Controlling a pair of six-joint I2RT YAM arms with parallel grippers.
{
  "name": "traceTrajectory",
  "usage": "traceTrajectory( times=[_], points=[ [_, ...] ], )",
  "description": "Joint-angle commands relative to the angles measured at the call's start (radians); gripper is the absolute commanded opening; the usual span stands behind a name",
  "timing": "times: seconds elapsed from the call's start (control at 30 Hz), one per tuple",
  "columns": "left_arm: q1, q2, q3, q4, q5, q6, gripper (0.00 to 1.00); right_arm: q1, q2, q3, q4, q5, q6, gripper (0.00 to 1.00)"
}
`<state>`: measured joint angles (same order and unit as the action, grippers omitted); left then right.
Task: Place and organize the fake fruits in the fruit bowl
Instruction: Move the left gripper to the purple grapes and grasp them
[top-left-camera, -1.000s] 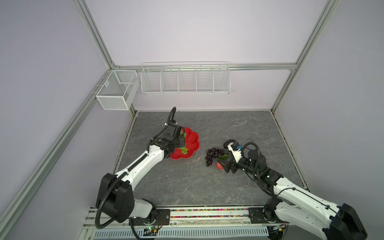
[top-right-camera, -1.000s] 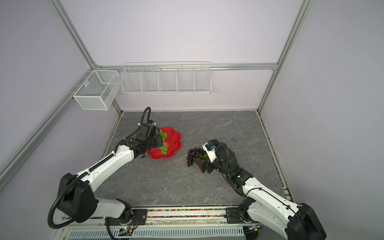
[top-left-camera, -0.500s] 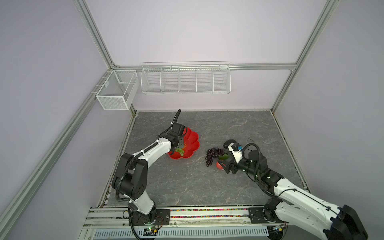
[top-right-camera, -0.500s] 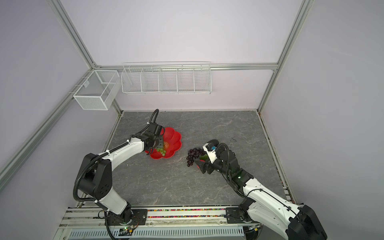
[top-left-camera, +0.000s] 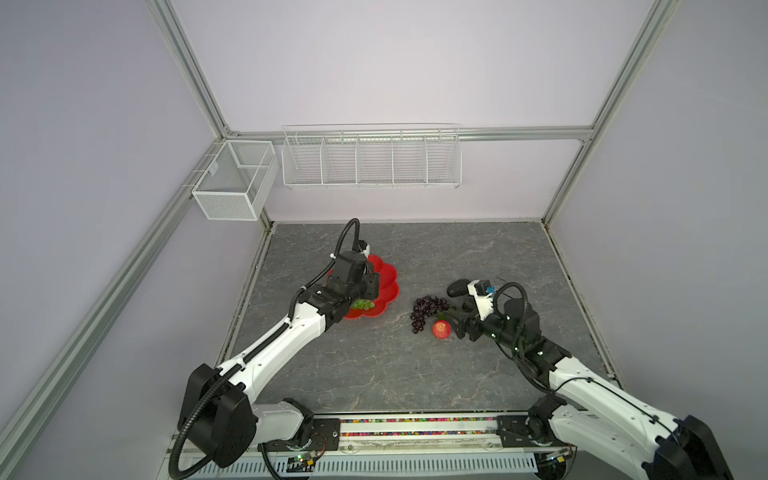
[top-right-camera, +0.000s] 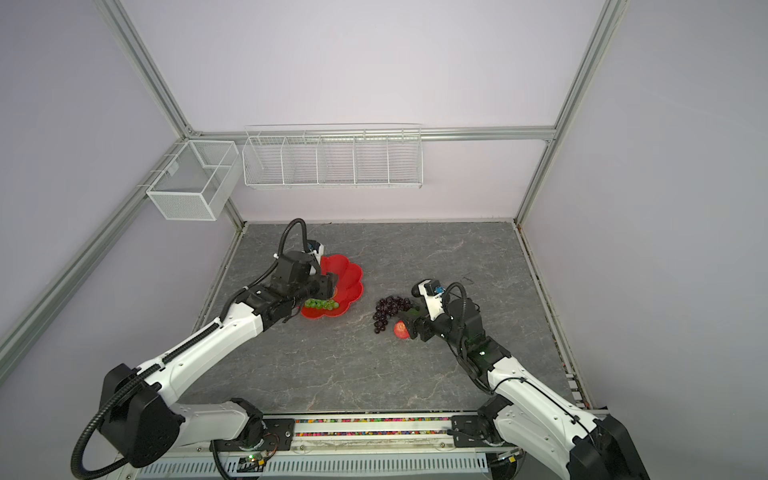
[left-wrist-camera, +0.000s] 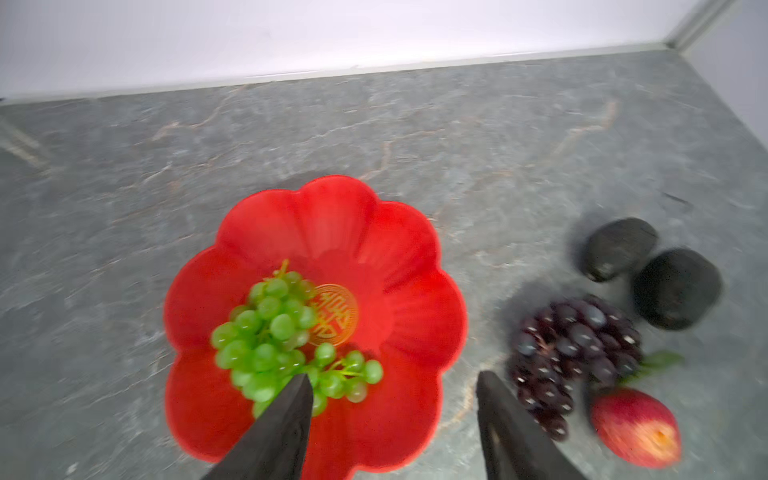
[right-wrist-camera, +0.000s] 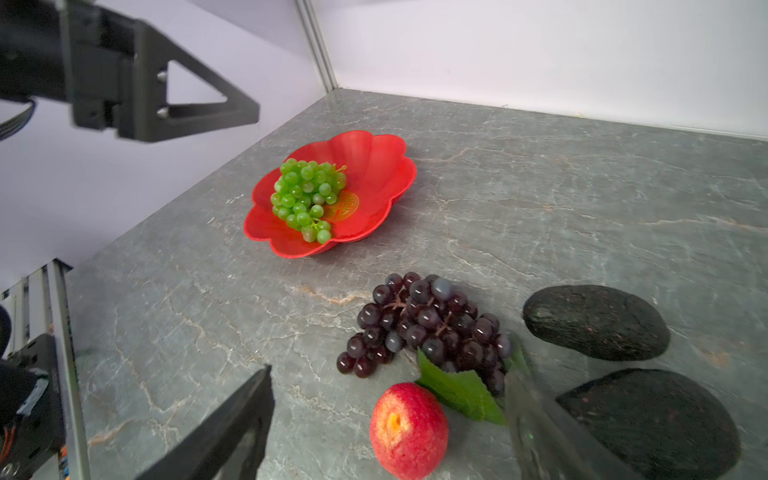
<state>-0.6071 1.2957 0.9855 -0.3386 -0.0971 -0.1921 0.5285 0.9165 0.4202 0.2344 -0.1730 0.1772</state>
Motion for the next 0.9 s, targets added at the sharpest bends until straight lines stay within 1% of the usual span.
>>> traceTrajectory(
  times=[0.0,0.13,0.23,0.37,0.43,0.5,0.57,0.7,0.87],
  points=[
    [-0.044,0.039,-0.042,0.047,0.158,0.082,0.63,-0.028,-0.042,-0.021,-0.008,-0.014,0.061,0.88],
    [-0.14,0.11,-0.016,0.04,0.139,0.148,0.64,-0.036,-0.068,-0.028,-0.035,0.013,0.059,0.88],
    [-0.186,0.196,0.022,0.067,0.148,0.184,0.65,-0.051,-0.071,-0.024,-0.07,0.012,0.063,0.88],
    [-0.209,0.347,0.124,0.043,0.168,0.203,0.65,-0.071,-0.088,-0.028,-0.086,0.023,0.068,0.89],
    [-0.226,0.394,0.153,0.043,0.136,0.208,0.66,-0.079,-0.09,-0.033,-0.081,0.026,0.072,0.88],
    [-0.227,0.423,0.164,0.059,0.15,0.207,0.66,-0.084,-0.085,-0.034,-0.076,0.019,0.074,0.88],
    [-0.23,0.456,0.176,0.079,0.131,0.193,0.66,-0.088,-0.079,-0.031,-0.074,0.012,0.075,0.88],
    [-0.23,0.52,0.215,0.069,0.106,0.194,0.66,-0.093,-0.07,-0.031,-0.066,0.001,0.077,0.88],
    [-0.232,0.568,0.231,0.064,0.106,0.215,0.67,-0.096,-0.062,-0.027,-0.059,-0.005,0.077,0.88]
  ],
)
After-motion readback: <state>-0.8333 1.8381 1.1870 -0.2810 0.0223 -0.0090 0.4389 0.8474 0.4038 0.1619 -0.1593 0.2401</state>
